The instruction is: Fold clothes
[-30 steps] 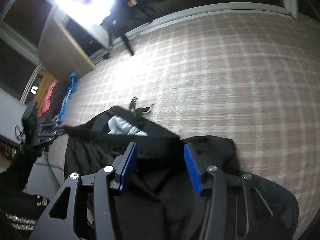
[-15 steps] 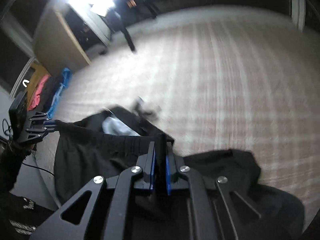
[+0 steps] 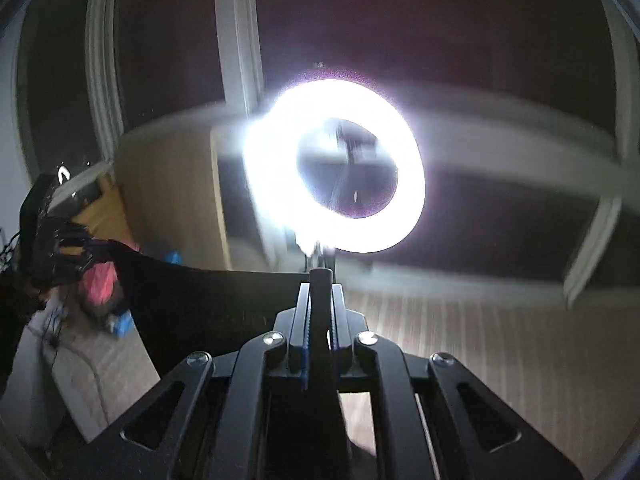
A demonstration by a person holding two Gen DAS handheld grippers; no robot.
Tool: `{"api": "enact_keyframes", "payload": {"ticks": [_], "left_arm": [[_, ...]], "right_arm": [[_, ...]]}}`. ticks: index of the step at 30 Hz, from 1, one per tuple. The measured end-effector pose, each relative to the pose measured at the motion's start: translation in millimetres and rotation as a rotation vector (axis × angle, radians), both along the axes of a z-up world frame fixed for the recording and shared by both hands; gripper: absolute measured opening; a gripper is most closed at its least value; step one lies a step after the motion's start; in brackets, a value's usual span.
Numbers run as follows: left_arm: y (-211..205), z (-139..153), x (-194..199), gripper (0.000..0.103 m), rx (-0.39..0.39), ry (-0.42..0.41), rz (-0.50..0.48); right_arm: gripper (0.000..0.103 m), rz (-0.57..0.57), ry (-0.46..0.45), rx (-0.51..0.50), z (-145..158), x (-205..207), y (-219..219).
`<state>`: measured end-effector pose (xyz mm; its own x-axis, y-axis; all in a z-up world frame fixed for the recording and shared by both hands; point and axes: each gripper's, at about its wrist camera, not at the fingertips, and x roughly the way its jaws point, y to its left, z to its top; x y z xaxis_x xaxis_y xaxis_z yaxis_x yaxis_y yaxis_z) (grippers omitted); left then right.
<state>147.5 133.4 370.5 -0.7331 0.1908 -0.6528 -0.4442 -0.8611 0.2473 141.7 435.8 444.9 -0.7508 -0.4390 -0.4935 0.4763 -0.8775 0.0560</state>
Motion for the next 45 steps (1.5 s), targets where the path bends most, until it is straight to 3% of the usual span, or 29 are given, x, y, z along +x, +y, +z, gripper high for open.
{"api": "enact_keyframes", "payload": {"ticks": [2, 4, 9, 10, 11, 14, 18, 20, 22, 26, 29, 31, 35, 38, 40, 42, 43, 44, 45], "left_arm": [[-14.5, 38.1, -3.9, 0.007, -0.005, 0.074, 0.046], [-27.3, 62.9, 12.4, 0.007, -0.020, 0.144, 0.061], [-56.5, 75.5, 89.9, 0.007, -0.119, 0.278, 0.050], [-62.4, 64.8, 109.3, 0.007, -0.135, 0.276, 0.037], [-67.3, 44.9, 128.0, 0.007, -0.150, 0.259, 0.026], [-80.2, -32.6, 178.3, 0.007, -0.186, 0.150, 0.007], [-98.3, -168.5, 230.5, 0.009, -0.149, -0.161, -0.025], [-104.5, -234.2, 252.9, 0.009, -0.170, -0.327, -0.014], [-112.2, -268.1, 272.5, 0.009, -0.199, -0.394, -0.003], [-122.1, -266.0, 282.5, 0.013, -0.139, -0.396, 0.018], [-108.9, -260.9, 264.3, 0.028, -0.097, -0.357, 0.032], [-93.0, -257.6, 256.1, 0.032, -0.084, -0.323, 0.033], [-60.3, -258.9, 227.2, 0.044, -0.097, -0.262, 0.079], [-43.6, -266.8, 211.4, 0.051, -0.121, -0.256, 0.081], [-33.2, -275.5, 202.1, 0.054, -0.167, -0.250, 0.085], [-30.1, -290.4, 196.4, 0.052, -0.234, -0.271, 0.096], [-32.7, -294.6, 195.1, 0.039, -0.239, -0.291, 0.109], [-37.0, -297.5, 194.3, 0.016, -0.233, -0.315, 0.125], [-44.5, -296.8, 197.6, 0.007, -0.209, -0.332, 0.143]], "right_arm": [[0.007, -0.001, 0.071, -0.006, 35.6, -5.2, -18.7], [0.007, 0.022, 0.105, 0.000, 41.2, 10.7, -29.9], [0.007, 0.104, 0.150, 0.024, 25.9, 71.0, -50.6], [0.007, 0.120, 0.159, 0.029, 22.9, 83.0, -54.7], [0.007, 0.135, 0.152, 0.032, 10.7, 96.5, -58.9], [0.007, 0.151, 0.024, 0.070, -72.1, 134.9, -71.6], [0.007, 0.134, -0.217, 0.169, -198.8, 175.8, -88.3], [0.008, 0.125, -0.338, 0.218, -262.2, 196.3, -96.7], [0.009, 0.116, -0.420, 0.297, -302.7, 211.7, -101.0], [0.017, 0.087, -0.426, 0.276, -300.9, 227.0, -91.1], [0.023, 0.063, -0.421, 0.233, -292.7, 234.5, -84.2], [0.024, 0.040, -0.421, 0.222, -294.4, 227.6, -96.9], [0.024, -0.007, -0.431, 0.238, -302.5, 223.1, -105.5], [0.027, -0.056, -0.450, 0.180, -301.9, 217.7, -105.4], [0.043, -0.088, -0.444, 0.155, -300.4, 219.4, -103.5], [0.045, -0.122, -0.438, 0.171, -303.3, 220.0, -105.5], [0.045, -0.137, -0.440, 0.183, -305.6, 220.0, -106.4], [0.045, -0.147, -0.450, 0.193, -308.5, 220.0, -106.9], [0.045, -0.150, -0.459, 0.203, -311.4, 220.9, -108.2]]}}
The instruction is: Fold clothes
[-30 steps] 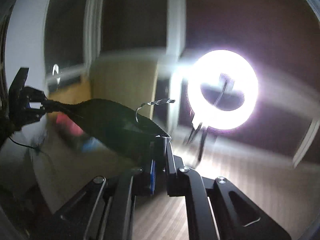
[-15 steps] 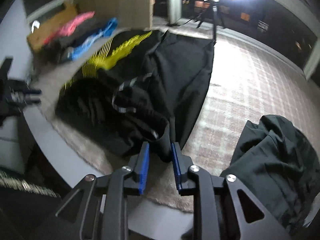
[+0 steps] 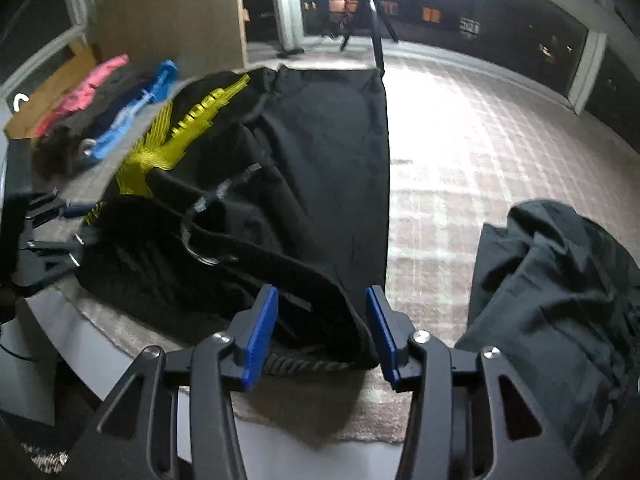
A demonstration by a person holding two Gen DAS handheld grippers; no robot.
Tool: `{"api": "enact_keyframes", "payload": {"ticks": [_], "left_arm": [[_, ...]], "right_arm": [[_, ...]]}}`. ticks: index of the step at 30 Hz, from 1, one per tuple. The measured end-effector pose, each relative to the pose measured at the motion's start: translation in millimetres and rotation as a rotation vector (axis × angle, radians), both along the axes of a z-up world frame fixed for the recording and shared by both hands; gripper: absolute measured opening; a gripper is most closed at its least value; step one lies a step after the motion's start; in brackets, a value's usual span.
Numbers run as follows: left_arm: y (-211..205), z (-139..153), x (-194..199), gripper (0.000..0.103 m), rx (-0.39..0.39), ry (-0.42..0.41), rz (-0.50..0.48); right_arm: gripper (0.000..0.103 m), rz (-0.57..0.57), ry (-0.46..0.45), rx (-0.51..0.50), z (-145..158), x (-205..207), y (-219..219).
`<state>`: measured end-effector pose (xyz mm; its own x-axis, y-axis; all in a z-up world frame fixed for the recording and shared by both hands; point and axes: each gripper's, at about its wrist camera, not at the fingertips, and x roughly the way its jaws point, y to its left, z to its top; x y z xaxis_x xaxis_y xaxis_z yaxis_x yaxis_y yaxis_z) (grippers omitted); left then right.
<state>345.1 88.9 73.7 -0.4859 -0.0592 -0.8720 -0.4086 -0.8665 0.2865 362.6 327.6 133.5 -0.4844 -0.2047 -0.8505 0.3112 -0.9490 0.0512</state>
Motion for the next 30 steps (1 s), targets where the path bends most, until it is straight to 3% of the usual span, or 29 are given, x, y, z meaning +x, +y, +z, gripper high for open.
{"api": "enact_keyframes", "payload": {"ticks": [5, 10, 14, 17, 19, 22, 25, 28, 30], "left_arm": [[-42.8, 9.1, 25.4, 0.006, 0.133, -0.041, 0.119], [-76.0, 7.1, 49.4, 0.005, 0.203, -0.046, 0.233], [-86.6, 8.4, 46.9, 0.005, 0.256, -0.039, 0.283], [-89.4, 8.8, 48.9, 0.005, 0.268, -0.032, 0.301], [-90.1, 7.9, 50.9, 0.005, 0.268, -0.032, 0.310], [-91.2, 6.5, 53.9, 0.005, 0.268, -0.031, 0.324], [-92.3, 5.0, 56.9, 0.017, 0.269, -0.030, 0.337], [-76.5, 12.4, 58.4, 0.049, 0.210, 0.018, 0.292], [-66.8, 13.9, 55.1, 0.049, 0.177, 0.036, 0.254]], "right_arm": [[0.045, -0.004, 0.004, 0.106, -10.7, 17.2, -4.4], [0.045, 0.002, 0.008, 0.145, -18.8, 28.7, -6.8], [0.044, 0.039, -0.011, 0.179, -28.5, 28.7, -13.7], [0.035, 0.042, -0.012, 0.173, -28.0, 27.0, -13.6], [0.023, 0.032, -0.023, 0.159, -27.8, 22.6, -11.3], [0.023, 0.021, -0.045, 0.169, -34.2, 19.0, -11.4], [0.023, 0.016, -0.054, 0.166, -37.1, 18.2, -11.8], [0.023, 0.017, -0.052, 0.147, -35.6, 17.8, -12.1], [0.023, 0.021, -0.058, 0.141, -35.9, 16.1, -12.8]]}}
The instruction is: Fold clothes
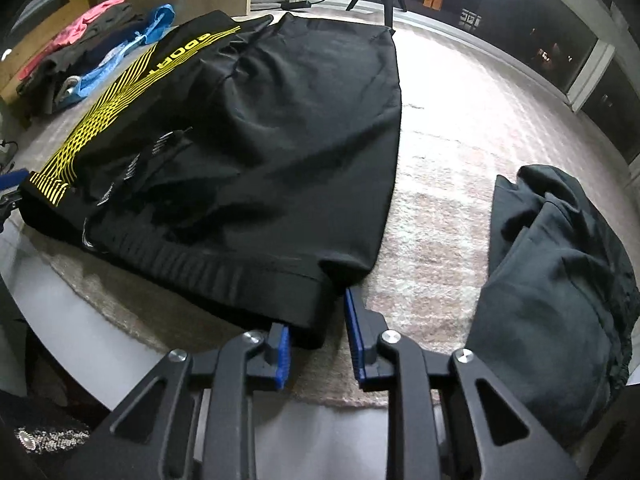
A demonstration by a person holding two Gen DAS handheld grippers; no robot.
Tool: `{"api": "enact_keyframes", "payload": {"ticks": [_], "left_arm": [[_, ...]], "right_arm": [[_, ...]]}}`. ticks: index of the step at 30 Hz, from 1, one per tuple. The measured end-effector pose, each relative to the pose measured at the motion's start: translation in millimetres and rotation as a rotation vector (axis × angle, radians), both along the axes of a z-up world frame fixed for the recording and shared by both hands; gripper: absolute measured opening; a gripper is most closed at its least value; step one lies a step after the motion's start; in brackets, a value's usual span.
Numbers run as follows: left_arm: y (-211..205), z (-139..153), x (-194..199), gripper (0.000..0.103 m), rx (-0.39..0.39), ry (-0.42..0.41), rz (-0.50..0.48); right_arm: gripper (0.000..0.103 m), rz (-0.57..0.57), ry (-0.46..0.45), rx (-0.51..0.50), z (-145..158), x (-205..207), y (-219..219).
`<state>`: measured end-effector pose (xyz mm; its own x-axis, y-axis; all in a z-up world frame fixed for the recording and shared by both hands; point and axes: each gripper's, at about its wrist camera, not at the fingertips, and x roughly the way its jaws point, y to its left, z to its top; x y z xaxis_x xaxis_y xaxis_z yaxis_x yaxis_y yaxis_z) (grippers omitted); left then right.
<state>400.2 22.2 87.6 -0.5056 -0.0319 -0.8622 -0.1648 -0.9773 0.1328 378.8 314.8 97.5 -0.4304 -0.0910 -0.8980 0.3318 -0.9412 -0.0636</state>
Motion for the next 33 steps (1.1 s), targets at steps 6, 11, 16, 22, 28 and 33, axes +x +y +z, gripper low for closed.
{"api": "enact_keyframes", "payload": {"ticks": [6, 11, 16, 22, 28, 33], "left_arm": [[-7.8, 1.4, -6.5, 0.005, -0.009, -0.028, 0.010], [-44.3, 28.6, 12.2, 0.005, 0.110, 0.032, 0.165], [-57.9, 0.5, 13.3, 0.004, 0.236, -0.102, 0.245], [-69.4, 98.2, -103.7, 0.004, 0.402, 0.003, 0.163], [-61.9, 309.2, -161.4, 0.004, 0.348, 0.320, 0.019], [-56.3, 334.4, -112.3, 0.005, 0.252, 0.323, -0.058]], "right_arm": [[0.006, 0.022, -0.002, 0.002, 8.6, 0.3, -5.8], [0.005, 0.105, 0.076, -0.036, 51.0, 12.6, -20.1], [0.004, 0.203, 0.072, 0.154, 45.3, 7.7, -41.4], [0.004, 0.356, 0.304, 0.509, 135.4, -80.0, -60.7], [0.004, 0.243, 0.571, 0.483, 341.7, -130.5, -57.3], [0.004, 0.319, 0.482, 0.356, 362.8, -82.0, -45.2]]}}
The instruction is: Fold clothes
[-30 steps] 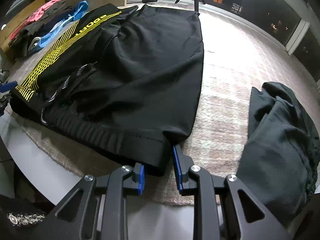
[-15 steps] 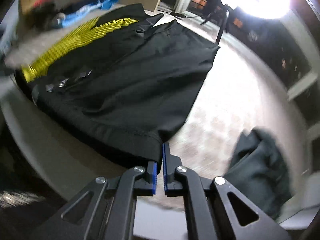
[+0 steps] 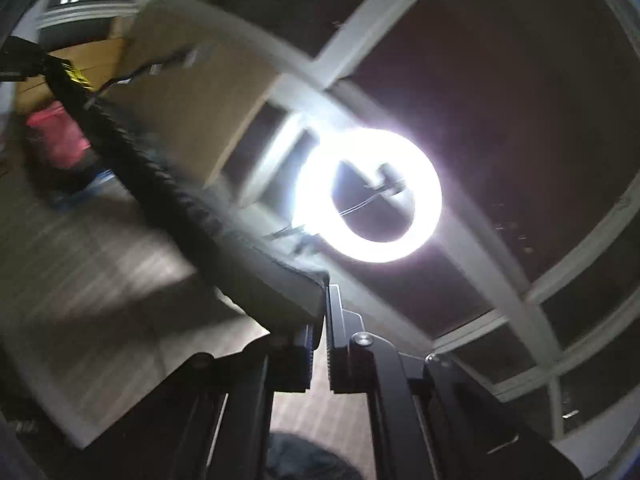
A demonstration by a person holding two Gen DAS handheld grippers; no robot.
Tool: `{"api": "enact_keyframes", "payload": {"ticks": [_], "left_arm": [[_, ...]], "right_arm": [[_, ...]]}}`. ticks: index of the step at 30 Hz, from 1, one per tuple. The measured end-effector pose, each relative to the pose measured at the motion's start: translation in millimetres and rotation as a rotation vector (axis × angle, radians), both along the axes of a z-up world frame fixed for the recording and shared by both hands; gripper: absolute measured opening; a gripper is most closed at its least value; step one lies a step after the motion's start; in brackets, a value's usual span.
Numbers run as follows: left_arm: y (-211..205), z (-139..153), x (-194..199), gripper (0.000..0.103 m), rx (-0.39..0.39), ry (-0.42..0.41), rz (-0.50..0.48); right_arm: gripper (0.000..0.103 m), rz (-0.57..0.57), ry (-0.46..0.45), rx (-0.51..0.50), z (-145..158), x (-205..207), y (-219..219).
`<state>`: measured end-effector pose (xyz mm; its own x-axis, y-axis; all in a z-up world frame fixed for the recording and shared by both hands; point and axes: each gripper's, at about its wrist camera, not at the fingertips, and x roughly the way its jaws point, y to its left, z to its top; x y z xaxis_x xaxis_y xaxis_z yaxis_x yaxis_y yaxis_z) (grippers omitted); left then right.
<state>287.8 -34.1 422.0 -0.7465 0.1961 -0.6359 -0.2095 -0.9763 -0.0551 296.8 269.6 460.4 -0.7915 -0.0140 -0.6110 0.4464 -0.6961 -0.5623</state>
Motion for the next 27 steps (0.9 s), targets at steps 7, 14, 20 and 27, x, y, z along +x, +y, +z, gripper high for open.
{"api": "enact_keyframes", "payload": {"ticks": [7, 14, 20, 27], "left_arm": [[-4.5, -171.6, 66.7, 0.005, -0.084, -0.261, 0.008], [-3.0, -270.9, 104.1, 0.006, -0.100, -0.388, 0.032], [6.1, -302.1, 127.2, 0.020, -0.160, -0.373, 0.027], [35.5, -310.1, 137.1, 0.037, -0.315, -0.287, -0.040]], "right_arm": [[0.004, -0.010, -0.333, -0.019, -178.8, 66.2, -7.5], [0.004, -0.142, -0.560, -0.112, -325.1, 109.1, -20.5], [0.004, -0.209, -0.515, -0.181, -344.4, 116.3, -14.9], [0.021, -0.286, -0.455, -0.282, -346.1, 128.4, -2.2]]}}
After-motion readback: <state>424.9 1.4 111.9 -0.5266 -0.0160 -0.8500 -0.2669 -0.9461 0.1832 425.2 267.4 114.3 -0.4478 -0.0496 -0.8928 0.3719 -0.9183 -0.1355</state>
